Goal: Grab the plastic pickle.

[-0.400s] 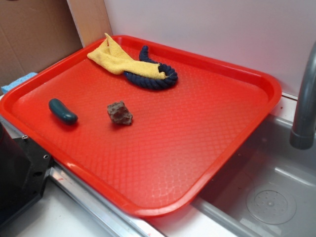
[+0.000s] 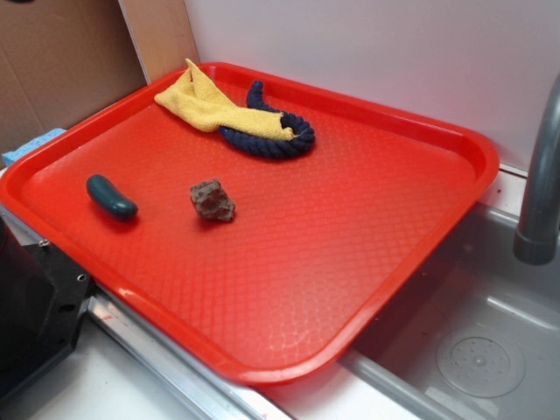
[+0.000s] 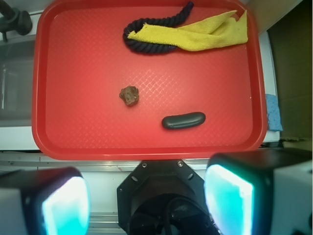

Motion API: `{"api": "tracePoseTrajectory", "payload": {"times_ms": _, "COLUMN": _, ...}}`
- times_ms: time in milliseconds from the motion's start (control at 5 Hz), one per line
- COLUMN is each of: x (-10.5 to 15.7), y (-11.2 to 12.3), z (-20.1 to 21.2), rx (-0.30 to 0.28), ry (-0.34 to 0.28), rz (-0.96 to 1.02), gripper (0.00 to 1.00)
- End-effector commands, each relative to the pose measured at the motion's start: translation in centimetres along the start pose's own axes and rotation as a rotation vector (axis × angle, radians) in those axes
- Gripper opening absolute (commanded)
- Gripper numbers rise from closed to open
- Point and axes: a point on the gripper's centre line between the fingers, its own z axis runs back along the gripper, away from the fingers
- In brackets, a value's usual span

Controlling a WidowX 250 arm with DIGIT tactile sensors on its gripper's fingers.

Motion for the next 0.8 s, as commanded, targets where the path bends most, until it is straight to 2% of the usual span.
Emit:
{"api": "tracePoseTrajectory", "payload": {"times_ms": 0, "x": 1.3, "y": 1.5, "z": -1.7, "rx": -0.006, "ry": -0.03, "rz": 0.386, "gripper": 1.0}}
{"api": "tracePoseTrajectory", "payload": {"times_ms": 200, "x": 2.2, "y": 3.5, "z": -3.8, "rx": 0.024, "ry": -0.049, "rz": 0.634, "gripper": 1.0}}
{"api": "tracePoseTrajectory", "payload": {"times_ms": 400, "x": 2.4, "y": 5.7, "z": -6.2, "rx": 0.019, "ry": -0.093, "rz": 0.883, "gripper": 1.0}}
{"api": "tracePoseTrajectory", "payload": {"times_ms": 600, "x": 2.6, "y": 7.3, "z": -8.4, "rx": 0.016, "ry": -0.107, "rz": 1.134, "gripper": 1.0}}
